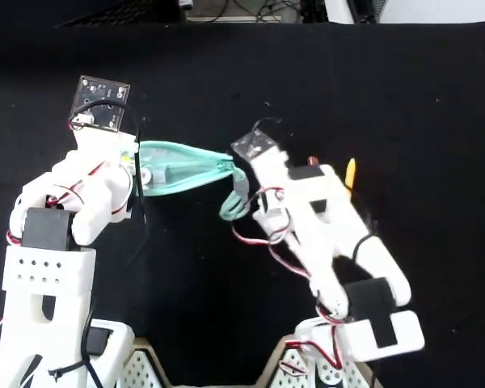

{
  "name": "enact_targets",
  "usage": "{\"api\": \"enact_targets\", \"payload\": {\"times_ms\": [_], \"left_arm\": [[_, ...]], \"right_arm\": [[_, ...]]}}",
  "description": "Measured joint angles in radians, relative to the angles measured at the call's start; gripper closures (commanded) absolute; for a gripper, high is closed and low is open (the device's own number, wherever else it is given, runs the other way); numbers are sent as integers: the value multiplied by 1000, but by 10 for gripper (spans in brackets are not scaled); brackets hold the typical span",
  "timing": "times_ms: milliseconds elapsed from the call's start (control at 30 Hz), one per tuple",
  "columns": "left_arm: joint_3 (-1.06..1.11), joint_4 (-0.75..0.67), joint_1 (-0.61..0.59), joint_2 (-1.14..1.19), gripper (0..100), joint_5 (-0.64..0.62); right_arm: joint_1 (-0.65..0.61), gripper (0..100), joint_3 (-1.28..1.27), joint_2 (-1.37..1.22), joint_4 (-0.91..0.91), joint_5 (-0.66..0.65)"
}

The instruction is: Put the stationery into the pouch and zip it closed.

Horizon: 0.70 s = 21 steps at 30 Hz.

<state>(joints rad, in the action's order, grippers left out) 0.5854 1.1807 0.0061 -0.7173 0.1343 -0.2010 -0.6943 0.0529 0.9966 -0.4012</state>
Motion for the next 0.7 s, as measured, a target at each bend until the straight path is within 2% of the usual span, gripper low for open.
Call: {"api": "enact_targets", "payload": {"times_ms": [467, 667, 700], "left_arm": [[2, 0, -17, 0, 970, -2], [2, 0, -17, 0, 970, -2], [2, 0, -17, 0, 970, -2]], "right_arm": [[2, 826, 227, -256, 25, 2], [6, 989, 278, -298, 29, 2], [8, 982, 287, -305, 28, 2]]}}
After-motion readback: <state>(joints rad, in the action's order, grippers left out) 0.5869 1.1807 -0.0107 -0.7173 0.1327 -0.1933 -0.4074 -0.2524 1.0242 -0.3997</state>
